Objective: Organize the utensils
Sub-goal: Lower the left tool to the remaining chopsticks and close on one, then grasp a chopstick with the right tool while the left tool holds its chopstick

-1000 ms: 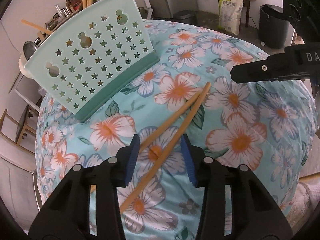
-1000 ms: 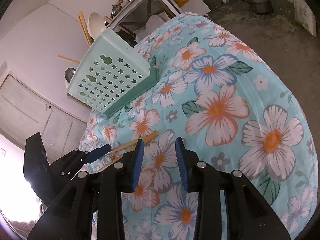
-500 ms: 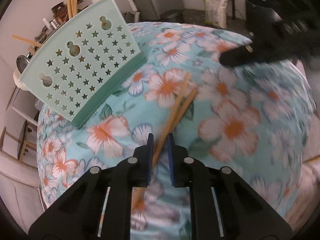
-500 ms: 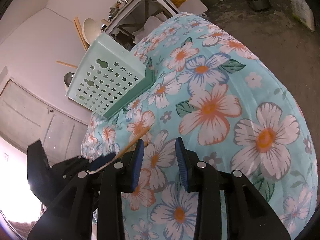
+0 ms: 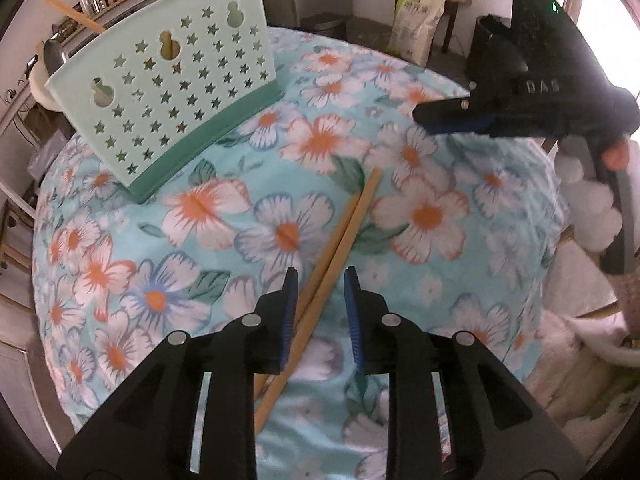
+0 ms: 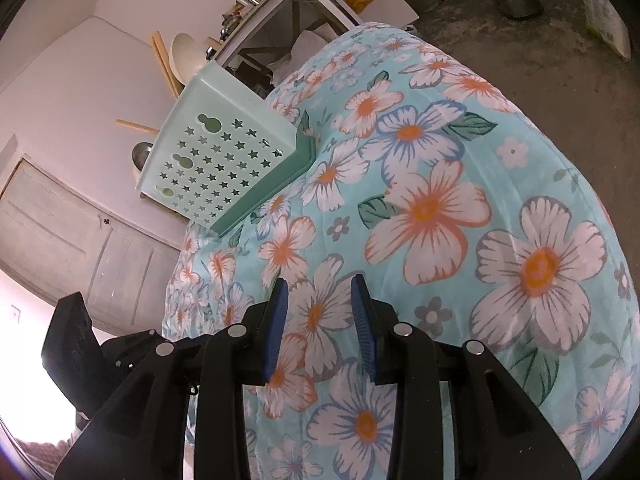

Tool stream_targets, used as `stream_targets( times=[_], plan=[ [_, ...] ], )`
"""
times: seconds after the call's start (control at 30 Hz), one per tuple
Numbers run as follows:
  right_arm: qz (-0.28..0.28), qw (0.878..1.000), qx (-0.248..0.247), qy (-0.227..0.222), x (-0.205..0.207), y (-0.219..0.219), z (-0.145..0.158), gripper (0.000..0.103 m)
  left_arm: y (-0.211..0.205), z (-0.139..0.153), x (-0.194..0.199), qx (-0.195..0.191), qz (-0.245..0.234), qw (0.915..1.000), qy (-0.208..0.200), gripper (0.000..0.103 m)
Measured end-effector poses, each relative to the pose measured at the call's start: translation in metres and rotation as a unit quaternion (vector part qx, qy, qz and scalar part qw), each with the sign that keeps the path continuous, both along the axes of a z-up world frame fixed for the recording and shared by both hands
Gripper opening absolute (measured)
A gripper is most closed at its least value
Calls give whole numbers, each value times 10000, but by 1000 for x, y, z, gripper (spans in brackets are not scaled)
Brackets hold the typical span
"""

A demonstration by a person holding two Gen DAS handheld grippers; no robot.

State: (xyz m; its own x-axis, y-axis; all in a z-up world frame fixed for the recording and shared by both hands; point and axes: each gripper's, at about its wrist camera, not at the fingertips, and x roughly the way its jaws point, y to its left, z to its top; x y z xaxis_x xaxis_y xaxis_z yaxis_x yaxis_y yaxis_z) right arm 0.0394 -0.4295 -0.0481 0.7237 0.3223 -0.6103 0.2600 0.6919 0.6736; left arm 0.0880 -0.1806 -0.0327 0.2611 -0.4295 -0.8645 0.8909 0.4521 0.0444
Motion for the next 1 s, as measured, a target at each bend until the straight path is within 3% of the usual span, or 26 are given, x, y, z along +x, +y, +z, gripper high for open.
stream_targets(
  times=[0.3,0.47,0.7,1.0],
  plan=[
    [-49,10000,82,26,-3,-5,-5,33,-18,-4,-1,-16,-132,9999,104,22],
    [-35,10000,86,35,-2,-4,-5,33,-27,-9,-6,76,-226,9997,-88,21],
    [-29,9999,107,40,-1,-2,-7,33,-37,-14,-7,152,-297,9990,-290,12],
    [-88,9998,152,-8,-6,-5,-5,33,-22,10,8,-291,-5,9995,-149,7]
  ],
)
